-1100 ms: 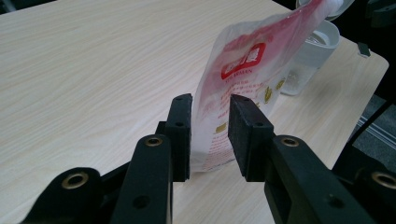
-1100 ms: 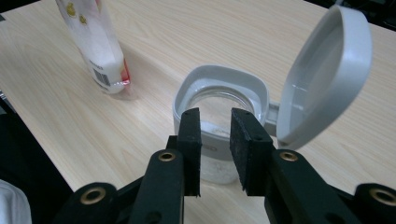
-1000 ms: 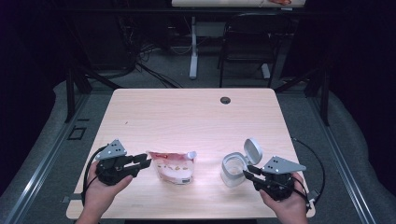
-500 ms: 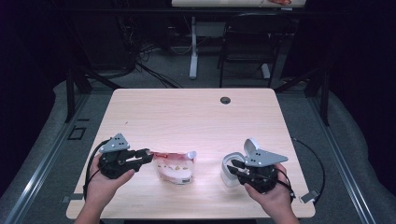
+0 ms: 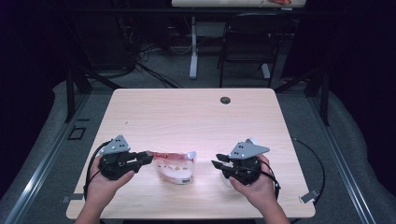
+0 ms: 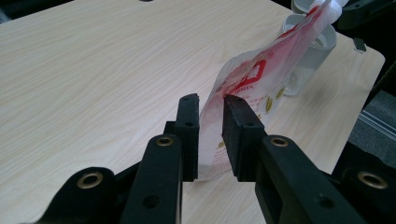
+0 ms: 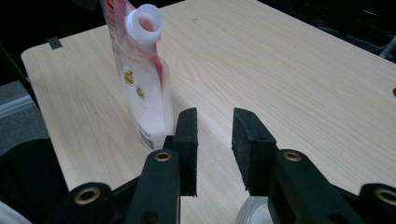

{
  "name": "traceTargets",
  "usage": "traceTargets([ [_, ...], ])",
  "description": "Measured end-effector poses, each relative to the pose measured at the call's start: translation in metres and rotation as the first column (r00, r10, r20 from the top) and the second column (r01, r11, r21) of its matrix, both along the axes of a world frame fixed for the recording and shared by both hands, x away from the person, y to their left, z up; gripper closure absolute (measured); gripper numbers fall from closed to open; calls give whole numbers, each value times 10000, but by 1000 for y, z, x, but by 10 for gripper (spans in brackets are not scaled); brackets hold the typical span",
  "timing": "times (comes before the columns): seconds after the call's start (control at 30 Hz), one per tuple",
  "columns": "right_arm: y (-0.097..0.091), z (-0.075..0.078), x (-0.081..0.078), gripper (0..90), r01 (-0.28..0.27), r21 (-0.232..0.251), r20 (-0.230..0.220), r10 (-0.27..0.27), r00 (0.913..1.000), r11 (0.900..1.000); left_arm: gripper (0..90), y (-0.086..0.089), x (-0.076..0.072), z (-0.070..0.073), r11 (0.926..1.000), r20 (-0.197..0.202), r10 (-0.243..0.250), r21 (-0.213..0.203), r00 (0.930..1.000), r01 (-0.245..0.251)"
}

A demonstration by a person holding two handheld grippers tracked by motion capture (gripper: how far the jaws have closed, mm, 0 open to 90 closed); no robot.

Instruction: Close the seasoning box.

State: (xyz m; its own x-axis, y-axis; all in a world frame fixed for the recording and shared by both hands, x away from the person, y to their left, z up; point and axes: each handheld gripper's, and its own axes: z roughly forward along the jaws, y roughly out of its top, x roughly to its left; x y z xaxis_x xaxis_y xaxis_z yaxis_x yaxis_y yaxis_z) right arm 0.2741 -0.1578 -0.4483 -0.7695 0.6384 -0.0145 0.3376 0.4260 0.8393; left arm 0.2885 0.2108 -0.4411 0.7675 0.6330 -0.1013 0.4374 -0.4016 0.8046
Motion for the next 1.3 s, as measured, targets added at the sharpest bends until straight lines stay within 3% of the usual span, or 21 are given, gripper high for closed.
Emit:
traceTargets([
  [0.23, -7, -6, 5, 730, 527, -198, -39, -528, 9986, 9984, 777, 2, -1, 0, 10000, 37, 25, -2, 10000, -25],
  [0.37, -17, -7, 8, 753, 958, -67, -114, -959, 9953, 9954, 783, 2, 0, 1, 10000, 56, 16, -38, 10000, -16],
  [0.47, -23, -7, 9, 758, 1255, -298, -106, -1259, 9920, 9916, 782, 2, 0, 1, 10000, 46, 40, -80, 10000, -40],
  [0.73, -40, 7, 6, 754, 1889, -53, 205, -1887, 9818, 9820, 777, 3, -1, 1, 9999, 61, 28, -109, 10000, -27],
  [0.97, -59, 24, 1, 738, 2585, -78, 387, -2580, 9654, 9660, 777, 3, -1, 1, 9999, 47, 47, -103, 10000, -46],
  [1.3, -74, 26, 0, 710, 3294, -222, 709, -3272, 9423, 9439, 773, 3, -1, 1, 10000, 11, 58, -76, 10000, -58],
])
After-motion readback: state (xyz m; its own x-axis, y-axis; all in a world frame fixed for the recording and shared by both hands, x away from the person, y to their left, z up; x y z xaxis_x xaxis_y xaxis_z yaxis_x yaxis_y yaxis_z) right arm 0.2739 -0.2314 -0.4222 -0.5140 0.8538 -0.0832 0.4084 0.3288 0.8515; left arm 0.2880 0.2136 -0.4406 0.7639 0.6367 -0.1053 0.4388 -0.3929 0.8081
